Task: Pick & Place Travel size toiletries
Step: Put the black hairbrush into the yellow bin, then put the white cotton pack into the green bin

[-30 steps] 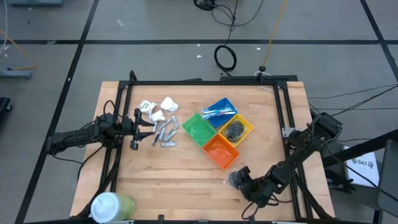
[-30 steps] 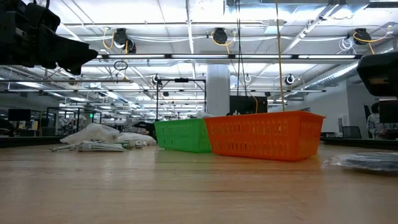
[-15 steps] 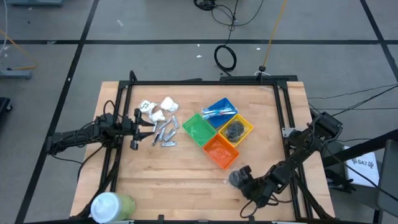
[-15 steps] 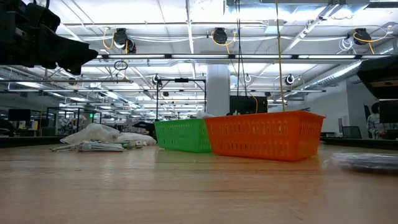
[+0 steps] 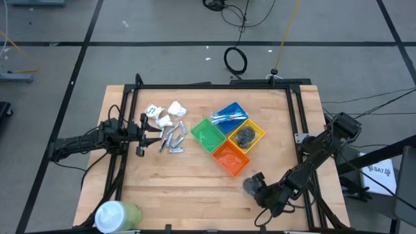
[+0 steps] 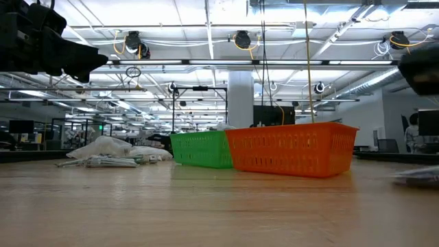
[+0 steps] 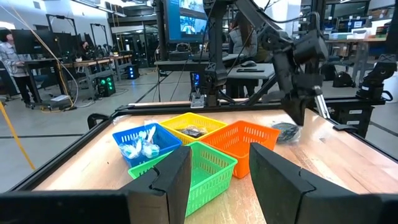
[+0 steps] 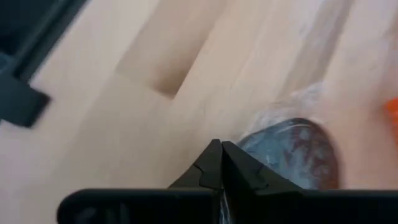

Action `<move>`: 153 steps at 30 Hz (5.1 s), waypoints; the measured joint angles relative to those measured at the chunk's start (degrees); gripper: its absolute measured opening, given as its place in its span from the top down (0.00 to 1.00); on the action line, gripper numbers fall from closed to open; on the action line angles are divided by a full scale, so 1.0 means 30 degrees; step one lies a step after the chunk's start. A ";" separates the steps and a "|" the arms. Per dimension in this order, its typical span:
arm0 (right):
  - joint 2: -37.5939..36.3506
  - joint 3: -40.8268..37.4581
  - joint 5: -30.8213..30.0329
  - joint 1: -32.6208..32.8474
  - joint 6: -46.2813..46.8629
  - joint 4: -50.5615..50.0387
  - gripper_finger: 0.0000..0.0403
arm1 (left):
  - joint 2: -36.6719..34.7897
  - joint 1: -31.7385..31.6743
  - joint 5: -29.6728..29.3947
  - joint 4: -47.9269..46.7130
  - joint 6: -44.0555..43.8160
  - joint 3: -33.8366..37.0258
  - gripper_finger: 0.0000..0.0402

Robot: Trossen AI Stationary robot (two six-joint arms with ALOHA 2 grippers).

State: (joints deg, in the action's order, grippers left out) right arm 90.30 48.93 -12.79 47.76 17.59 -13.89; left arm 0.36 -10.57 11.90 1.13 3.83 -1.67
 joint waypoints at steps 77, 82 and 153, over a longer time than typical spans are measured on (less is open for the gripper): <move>-0.8763 -0.4991 -0.8250 -1.0934 -0.2595 -0.0077 0.97 | 0.0000 -0.0002 0.0000 0.0000 -0.0002 0.0002 0.60; -0.8755 -0.5092 -0.6278 -1.1838 -0.2328 0.0950 0.86 | 0.0000 -0.0001 0.0000 0.0000 -0.0004 0.0003 0.60; -1.8231 -0.5486 0.3756 -1.2099 -0.0016 0.0306 0.77 | 0.0000 -0.0006 0.0007 0.0000 -0.0005 -0.0001 0.60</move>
State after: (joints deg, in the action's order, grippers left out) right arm 35.60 32.47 -1.52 11.46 17.54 -12.97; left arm 0.36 -10.59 11.92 1.13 3.81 -1.67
